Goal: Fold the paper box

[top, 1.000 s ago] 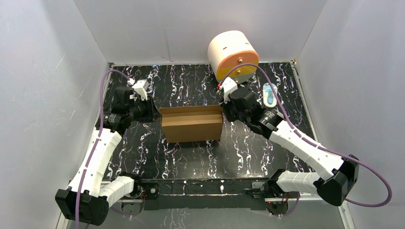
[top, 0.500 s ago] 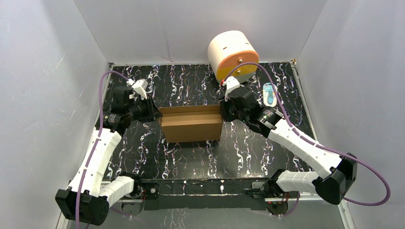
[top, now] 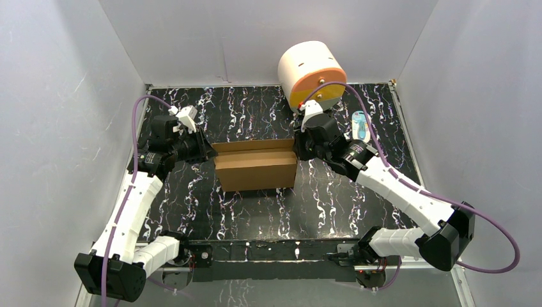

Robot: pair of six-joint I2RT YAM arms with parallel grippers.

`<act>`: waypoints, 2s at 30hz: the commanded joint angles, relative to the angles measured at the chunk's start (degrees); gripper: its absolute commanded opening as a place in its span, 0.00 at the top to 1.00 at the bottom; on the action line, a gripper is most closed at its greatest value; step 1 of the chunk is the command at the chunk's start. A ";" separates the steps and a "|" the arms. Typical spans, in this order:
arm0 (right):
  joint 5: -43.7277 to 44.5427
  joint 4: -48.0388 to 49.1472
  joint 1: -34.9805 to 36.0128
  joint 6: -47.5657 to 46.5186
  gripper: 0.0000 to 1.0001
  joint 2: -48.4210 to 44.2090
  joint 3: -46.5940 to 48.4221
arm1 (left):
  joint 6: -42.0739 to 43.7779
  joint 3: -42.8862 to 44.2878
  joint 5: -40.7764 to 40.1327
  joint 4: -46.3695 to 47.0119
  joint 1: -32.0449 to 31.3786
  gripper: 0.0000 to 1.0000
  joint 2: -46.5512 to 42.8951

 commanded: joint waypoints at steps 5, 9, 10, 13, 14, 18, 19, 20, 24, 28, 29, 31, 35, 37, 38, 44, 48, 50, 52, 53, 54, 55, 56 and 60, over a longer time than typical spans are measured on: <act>-0.29 1.86 0.12 0.33 0.75 -0.37 1.09 | -1.01 0.49 2.86 0.93 -0.41 0.85 -0.34; -0.05 1.20 0.17 -0.46 0.76 -0.47 0.63 | -0.03 0.65 2.07 0.45 -0.42 0.85 -0.41; 0.10 0.98 0.13 -0.67 0.76 -0.64 0.57 | 0.28 0.90 1.44 0.12 -0.42 0.85 -0.42; 0.64 0.83 0.13 -1.21 0.77 -0.97 0.64 | 1.29 1.86 -0.08 -0.87 -0.42 0.85 -0.43; 1.04 0.74 0.13 -1.25 0.77 -1.13 0.74 | 1.47 2.05 -0.32 -1.14 -0.42 0.85 -0.30; 1.08 1.13 0.10 -1.21 0.77 -1.61 0.29 | 1.47 2.09 -0.01 -1.38 -0.42 0.86 0.13; 0.89 1.20 0.12 -1.09 0.78 -1.59 0.16 | 1.30 1.96 0.19 -1.40 -0.42 0.86 0.15; 0.49 1.36 0.11 -1.00 0.77 -1.54 0.01 | 1.20 1.96 0.35 -1.40 -0.42 0.86 0.11; -0.48 1.85 0.06 -0.90 0.78 -1.14 -0.38 | 0.75 1.62 0.45 -1.40 -0.42 0.87 -0.03; -0.74 2.40 0.12 -0.90 0.78 -1.09 -0.73 | 0.53 0.88 0.64 -1.31 -0.42 0.88 -0.16; -0.98 2.55 0.12 -0.82 0.78 -1.09 -0.82 | 0.46 0.63 0.60 -1.27 -0.42 0.88 -0.16; -1.35 2.78 0.11 -0.81 0.78 -1.06 -1.08 | 0.75 0.10 0.26 -1.31 -0.42 0.89 -0.20; -1.60 2.87 0.13 -0.81 0.78 -1.13 -1.66 | 1.06 -0.30 -1.45 -1.40 -0.42 0.90 -0.76; -1.76 3.00 0.12 -0.81 0.78 -1.32 -2.04 | 1.27 -0.44 -2.08 -1.47 -0.42 0.91 -1.01; -1.69 3.08 0.12 -0.77 0.78 -1.47 -2.26 | 1.51 -0.42 -2.67 -1.64 -0.42 0.91 -1.16; -1.63 3.58 0.10 -0.64 0.77 -2.19 -3.10 | 1.97 -0.59 -3.77 -2.53 -0.49 0.92 -1.95; -1.95 3.78 0.08 -0.55 0.77 -2.13 -3.24 | 1.14 -1.63 -2.36 -2.31 -0.59 0.93 -2.22; -1.90 3.92 0.08 -0.46 0.77 -2.35 -3.42 | 0.69 -2.63 -2.03 -1.98 -0.72 0.93 -2.47; -1.79 4.39 0.11 -0.38 0.77 -2.89 -3.96 | 0.26 -3.91 -2.05 -1.64 -0.75 0.93 -3.05; -1.65 4.75 0.08 -0.37 0.77 -3.19 -4.28 | 0.03 -4.52 -2.08 -1.47 -0.81 0.93 -3.40; -1.41 5.17 0.12 -0.35 0.77 -3.60 -4.72 | -0.09 -5.17 -2.12 -1.35 -0.84 0.92 -3.80; -1.34 5.63 0.10 -0.29 0.76 -3.96 -5.11 | -0.14 -5.74 -2.23 -1.15 -0.86 0.92 -4.25; -1.32 6.28 0.12 -0.28 0.76 -4.33 -5.59 | -0.34 -6.22 -2.37 -0.95 -0.86 0.92 -4.76; -2.36 8.55 0.13 -0.61 0.73 -5.78 -7.52 | -1.04 -7.94 -3.16 -0.42 -0.86 0.86 -6.60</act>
